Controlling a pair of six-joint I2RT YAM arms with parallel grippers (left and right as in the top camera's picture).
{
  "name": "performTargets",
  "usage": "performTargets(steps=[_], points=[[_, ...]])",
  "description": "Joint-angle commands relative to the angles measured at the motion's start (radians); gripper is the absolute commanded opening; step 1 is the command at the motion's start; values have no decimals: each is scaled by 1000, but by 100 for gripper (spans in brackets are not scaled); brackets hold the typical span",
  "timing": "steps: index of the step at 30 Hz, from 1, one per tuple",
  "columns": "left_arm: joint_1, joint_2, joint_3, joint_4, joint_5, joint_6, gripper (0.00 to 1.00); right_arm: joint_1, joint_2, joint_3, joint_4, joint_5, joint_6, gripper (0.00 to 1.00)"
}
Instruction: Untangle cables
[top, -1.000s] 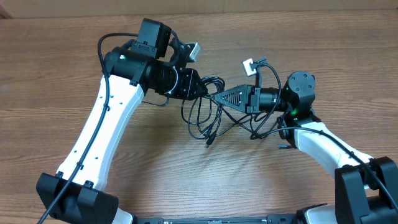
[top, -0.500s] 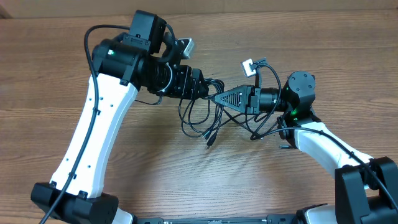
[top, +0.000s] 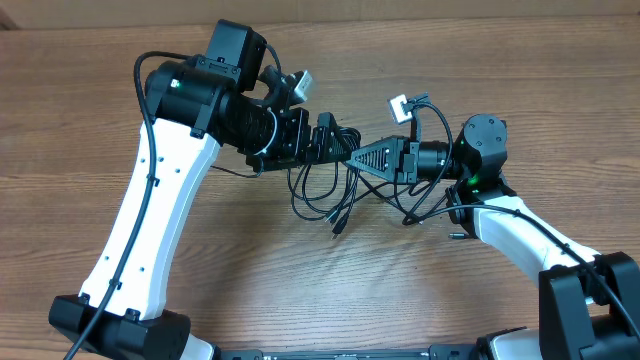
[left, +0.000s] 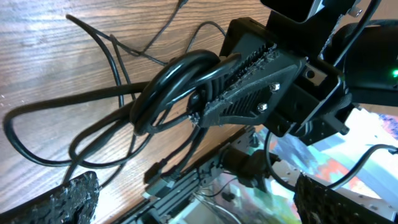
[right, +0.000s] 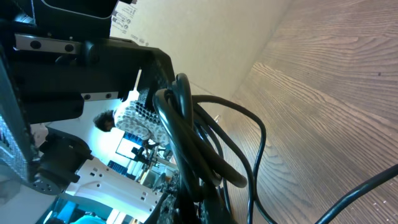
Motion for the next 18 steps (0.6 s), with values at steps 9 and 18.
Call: performTargets(steps=[9,18], points=[[-11,0,1,21,-159,-228,100,-1,-6,3,12,2,-8,4],[-106,0,1,122,-312,-384,100,-3,-6,3,12,6,-8,4]])
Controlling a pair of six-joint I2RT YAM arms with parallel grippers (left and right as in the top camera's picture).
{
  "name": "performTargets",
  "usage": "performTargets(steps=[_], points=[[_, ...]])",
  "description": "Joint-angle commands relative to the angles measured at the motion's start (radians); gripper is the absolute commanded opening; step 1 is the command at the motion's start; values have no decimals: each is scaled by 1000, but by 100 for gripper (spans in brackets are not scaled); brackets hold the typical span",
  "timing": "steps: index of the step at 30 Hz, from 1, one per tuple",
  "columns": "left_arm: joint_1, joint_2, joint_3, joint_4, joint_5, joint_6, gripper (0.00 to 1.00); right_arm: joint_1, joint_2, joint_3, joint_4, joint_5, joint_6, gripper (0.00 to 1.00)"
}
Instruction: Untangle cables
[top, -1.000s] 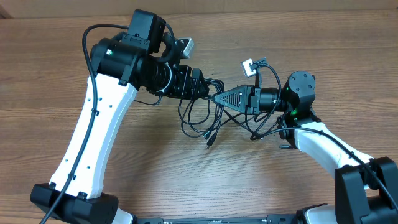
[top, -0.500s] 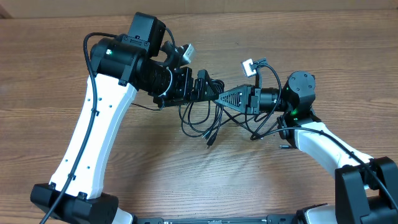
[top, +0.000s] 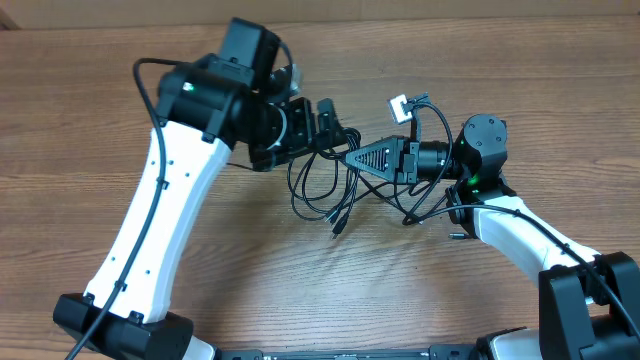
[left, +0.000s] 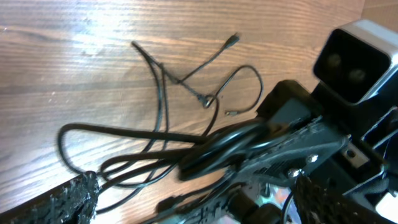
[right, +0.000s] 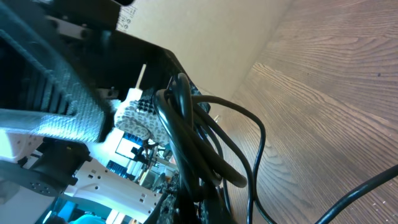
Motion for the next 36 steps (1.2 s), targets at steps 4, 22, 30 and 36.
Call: performTargets(steps=[4,22,30,36], points=[[-63,0,2,5,-127,-193,100,-3,-6,3,12,5,-26,4],[-74,0,1,-29,-140,-382,100,-3,-6,3,3,24,-33,4],[-95,0,-18,-14,-216,-444,90,-3,-6,3,0,27,-32,4],[-106,0,-20,2,-304,-476,90,-3,-6,3,1,27,-29,4]])
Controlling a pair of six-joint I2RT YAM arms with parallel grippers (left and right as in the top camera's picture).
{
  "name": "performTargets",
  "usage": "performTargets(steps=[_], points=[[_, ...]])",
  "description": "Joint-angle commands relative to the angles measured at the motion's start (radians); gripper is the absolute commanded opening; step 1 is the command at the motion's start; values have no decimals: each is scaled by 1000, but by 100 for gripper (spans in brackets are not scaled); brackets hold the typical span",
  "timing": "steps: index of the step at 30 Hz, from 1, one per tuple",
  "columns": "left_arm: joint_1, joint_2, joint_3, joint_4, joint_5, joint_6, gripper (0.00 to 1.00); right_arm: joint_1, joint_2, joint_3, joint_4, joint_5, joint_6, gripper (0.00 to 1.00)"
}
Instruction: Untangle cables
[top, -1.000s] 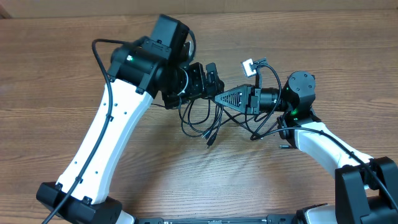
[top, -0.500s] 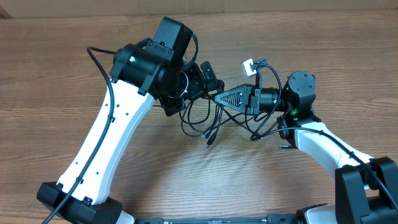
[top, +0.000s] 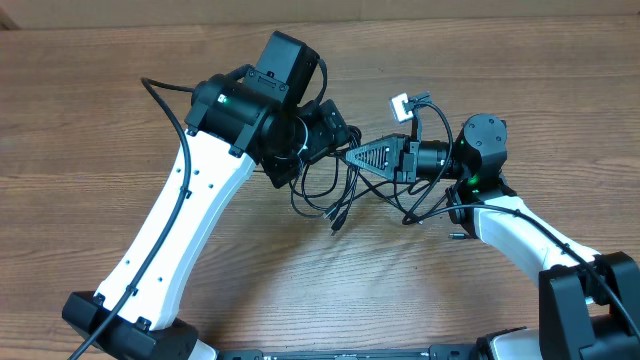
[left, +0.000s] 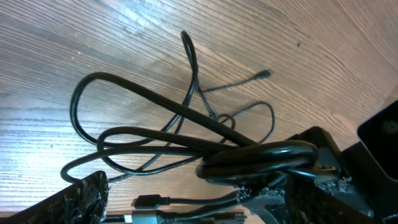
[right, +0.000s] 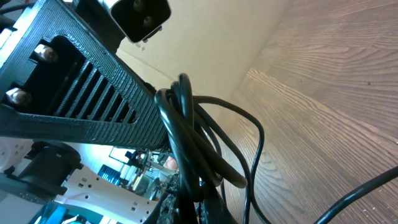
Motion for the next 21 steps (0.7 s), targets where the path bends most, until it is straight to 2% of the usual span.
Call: performTargets(steps=[1,11,15,21], points=[[-15,0,-11,16,-93,-40,90,-2,-6,3,6,1,-3,4],[-53,15,-15,23,-164,-85,86,-2,-6,3,8,13,50,4],[-54,15,-15,27,-168,-85,86,-2,-6,3,44,12,104,4],[-54,15,-15,74,-213,-85,86,-2,-6,3,183,11,265,4]])
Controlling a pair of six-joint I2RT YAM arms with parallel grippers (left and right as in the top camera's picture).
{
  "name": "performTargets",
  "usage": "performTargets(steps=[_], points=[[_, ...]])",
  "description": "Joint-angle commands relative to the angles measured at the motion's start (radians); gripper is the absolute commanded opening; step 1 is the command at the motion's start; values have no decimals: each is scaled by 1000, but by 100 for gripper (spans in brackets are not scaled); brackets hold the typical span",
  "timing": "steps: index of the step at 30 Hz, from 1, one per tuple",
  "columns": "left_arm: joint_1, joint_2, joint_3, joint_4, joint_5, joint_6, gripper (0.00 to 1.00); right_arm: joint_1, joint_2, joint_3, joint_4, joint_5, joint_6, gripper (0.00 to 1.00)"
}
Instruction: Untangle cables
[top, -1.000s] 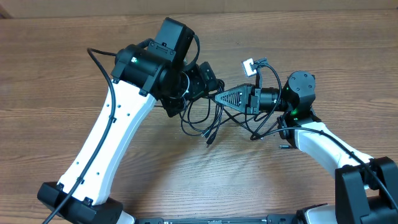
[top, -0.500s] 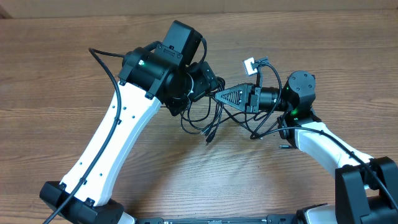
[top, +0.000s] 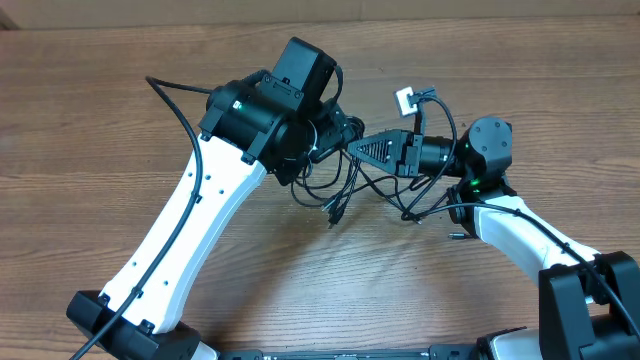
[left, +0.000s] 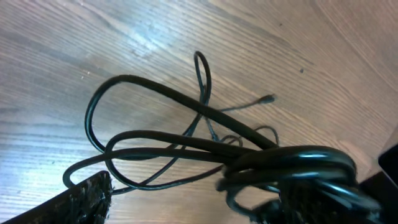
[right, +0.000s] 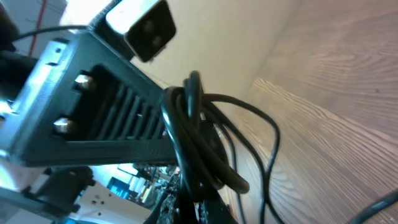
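A bundle of thick black cables hangs in loops from my right gripper, which points left and is shut on the coiled part. In the right wrist view the right gripper pinches the coil at the bottom edge. My left gripper is just left of and above the right fingertips. In the left wrist view the left gripper is open. The coil lies close to its right finger, and loose loops spread over the wood.
The wooden table runs all around. A thin cable with a small plug lies on the wood beyond the loops. A plug end dangles below the bundle. More cable loops sit under the right wrist.
My left gripper has moved slightly right and nearer the coil, which now sits by its right finger. The right gripper, still shut on the bundle, has shifted a little toward the far side.
My open left gripper first faced the right gripper from the left, level with the held coil. Then it stood farther back and higher. After that it looked down on the loops, and now it is close over the coil. The right gripper has kept hold throughout.
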Motion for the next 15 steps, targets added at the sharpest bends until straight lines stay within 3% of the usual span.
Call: performTargets(steps=[1,8,15], points=[[-2,14,-6,37,-80,-15,86,0,-8,3,66,-20,113,4],[-2,15,-6,91,-80,-15,78,1,-8,3,72,-43,193,4],[-2,31,-6,91,-79,-14,50,1,-8,3,72,-42,200,4]])
